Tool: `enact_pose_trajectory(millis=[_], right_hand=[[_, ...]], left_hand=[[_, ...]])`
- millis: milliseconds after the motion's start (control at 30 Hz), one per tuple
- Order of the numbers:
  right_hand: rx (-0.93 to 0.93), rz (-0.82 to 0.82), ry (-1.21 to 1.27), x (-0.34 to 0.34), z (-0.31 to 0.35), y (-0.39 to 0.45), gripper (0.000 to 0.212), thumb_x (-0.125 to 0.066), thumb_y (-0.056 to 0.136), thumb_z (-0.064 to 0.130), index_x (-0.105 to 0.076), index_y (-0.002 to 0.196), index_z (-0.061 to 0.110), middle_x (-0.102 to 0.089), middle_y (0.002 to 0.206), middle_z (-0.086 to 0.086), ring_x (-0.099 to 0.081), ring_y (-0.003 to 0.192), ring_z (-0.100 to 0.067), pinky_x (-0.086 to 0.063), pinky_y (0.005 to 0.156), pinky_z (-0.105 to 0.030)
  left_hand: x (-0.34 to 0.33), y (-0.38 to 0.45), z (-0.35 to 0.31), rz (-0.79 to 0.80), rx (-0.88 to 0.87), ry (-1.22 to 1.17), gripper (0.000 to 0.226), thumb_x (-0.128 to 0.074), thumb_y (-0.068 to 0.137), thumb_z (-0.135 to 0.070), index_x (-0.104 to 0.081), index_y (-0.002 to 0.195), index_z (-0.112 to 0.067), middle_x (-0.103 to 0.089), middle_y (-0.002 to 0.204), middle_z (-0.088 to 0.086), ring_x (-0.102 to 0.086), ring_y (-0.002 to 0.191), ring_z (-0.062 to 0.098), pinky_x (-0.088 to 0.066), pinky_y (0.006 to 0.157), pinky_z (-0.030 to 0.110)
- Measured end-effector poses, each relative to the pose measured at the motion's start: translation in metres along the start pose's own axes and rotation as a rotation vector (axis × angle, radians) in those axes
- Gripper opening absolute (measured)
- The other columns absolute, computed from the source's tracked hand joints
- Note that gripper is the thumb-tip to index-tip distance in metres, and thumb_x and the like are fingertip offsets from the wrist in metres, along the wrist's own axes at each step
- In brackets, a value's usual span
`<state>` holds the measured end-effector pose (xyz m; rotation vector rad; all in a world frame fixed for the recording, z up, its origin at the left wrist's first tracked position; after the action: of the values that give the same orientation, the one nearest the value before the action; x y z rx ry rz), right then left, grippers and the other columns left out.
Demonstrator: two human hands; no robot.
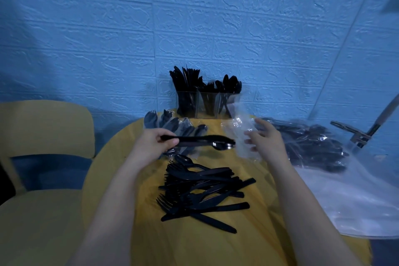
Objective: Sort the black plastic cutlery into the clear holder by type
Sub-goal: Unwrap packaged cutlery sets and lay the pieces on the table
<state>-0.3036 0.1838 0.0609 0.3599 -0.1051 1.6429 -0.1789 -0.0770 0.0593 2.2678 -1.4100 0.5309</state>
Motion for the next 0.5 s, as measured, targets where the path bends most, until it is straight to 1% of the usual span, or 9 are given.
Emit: enact_pose_trajectory(millis=[100,133,167,233,267,333,400,467,500], right_hand=[[0.0,0.037,-0.11,-0.017,0.001,0.01,0.044,-0.051,0.092,0.011,-0.046,0.135,0.021,-0.064,0.084,0.007,-0.067,0.082,-0.019,-0.056,0.077,-0.037],[0.01,0.045,-0.155,-0.022,0.002,0.012,0.044,-0.049,0.092,0.012,-0.047,0.134,0.022,-0.066,0.087,0.005,-0.067,0.084,-0.022,-0.055,0.08,-0.04],[0.024,0.048,-0.212,-0.025,0.005,0.015,0.043,-0.048,0.092,0.013,-0.048,0.134,0.022,-0.067,0.096,0.0,-0.066,0.09,-0.024,-0.054,0.084,-0.042],[0.059,0.05,-0.356,-0.03,0.01,0.019,0.042,-0.05,0.092,0.015,-0.049,0.134,0.02,-0.062,0.12,-0.006,-0.059,0.107,-0.027,-0.048,0.093,-0.039],[0.078,0.057,-0.436,-0.032,0.011,0.021,0.043,-0.051,0.092,0.016,-0.048,0.135,0.018,-0.059,0.127,-0.008,-0.055,0.113,-0.027,-0.046,0.094,-0.037],[0.125,0.072,-0.66,-0.037,0.011,0.022,0.043,-0.052,0.093,0.02,-0.048,0.136,0.017,-0.053,0.135,-0.009,-0.047,0.121,-0.029,-0.041,0.096,-0.037],[0.194,0.053,-0.879,-0.04,0.014,0.019,0.043,-0.054,0.093,0.027,-0.049,0.135,0.018,-0.044,0.142,-0.006,-0.037,0.129,-0.029,-0.033,0.103,-0.039],[0.277,0.015,-0.971,-0.042,0.023,0.015,0.041,-0.055,0.093,0.029,-0.052,0.132,0.02,-0.039,0.145,-0.004,-0.031,0.133,-0.027,-0.025,0.107,-0.04],[0.316,0.009,-0.989,-0.045,0.028,0.013,0.039,-0.056,0.092,0.029,-0.053,0.131,0.021,-0.04,0.144,-0.003,-0.03,0.134,-0.026,-0.023,0.107,-0.039]], left_hand=[[-0.014,-0.003,0.001,0.134,0.009,0.102,0.008,-0.067,0.086,-0.024,-0.067,0.081,-0.031,-0.068,0.084,-0.005,-0.062,0.084,0.014,-0.047,0.078,0.027],[-0.019,-0.004,0.001,0.178,0.011,0.119,0.008,-0.067,0.086,-0.026,-0.066,0.081,-0.032,-0.068,0.086,-0.008,-0.062,0.087,0.012,-0.048,0.083,0.029],[-0.023,-0.006,0.001,0.215,0.004,0.136,0.005,-0.068,0.085,-0.028,-0.067,0.082,-0.032,-0.067,0.086,-0.011,-0.061,0.087,0.008,-0.049,0.083,0.028],[-0.029,-0.009,-0.001,0.278,-0.017,0.19,0.002,-0.07,0.083,-0.032,-0.069,0.083,-0.03,-0.065,0.084,-0.015,-0.056,0.08,-0.001,-0.043,0.072,0.017],[-0.031,-0.011,-0.002,0.31,-0.024,0.224,0.005,-0.072,0.081,-0.034,-0.07,0.083,-0.03,-0.064,0.084,-0.015,-0.054,0.079,-0.003,-0.039,0.067,0.013],[-0.035,-0.014,0.0,0.372,-0.029,0.275,0.013,-0.074,0.076,-0.04,-0.071,0.085,-0.032,-0.063,0.089,-0.016,-0.055,0.083,-0.002,-0.038,0.067,0.012],[-0.035,-0.017,0.001,0.404,-0.018,0.25,0.025,-0.072,0.068,-0.053,-0.073,0.083,-0.033,-0.063,0.084,-0.016,-0.057,0.082,-0.002,-0.042,0.069,0.013],[-0.029,-0.014,0.001,0.343,0.007,0.172,0.03,-0.066,0.068,-0.059,-0.073,0.078,-0.032,-0.062,0.071,-0.019,-0.056,0.07,-0.006,-0.041,0.063,0.012],[-0.022,-0.009,0.001,0.258,0.003,0.174,0.027,-0.065,0.073,-0.056,-0.072,0.077,-0.031,-0.062,0.068,-0.019,-0.056,0.068,-0.005,-0.041,0.062,0.014]])
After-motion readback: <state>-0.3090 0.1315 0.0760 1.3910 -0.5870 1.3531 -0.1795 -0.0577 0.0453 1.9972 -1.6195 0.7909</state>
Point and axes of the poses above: each hand's wrist, its own y-axis towards the middle knuckle, its own x-axis out of the back of the hand, z = x × y, the point moved 9 cm from there along y, towards the middle knuckle
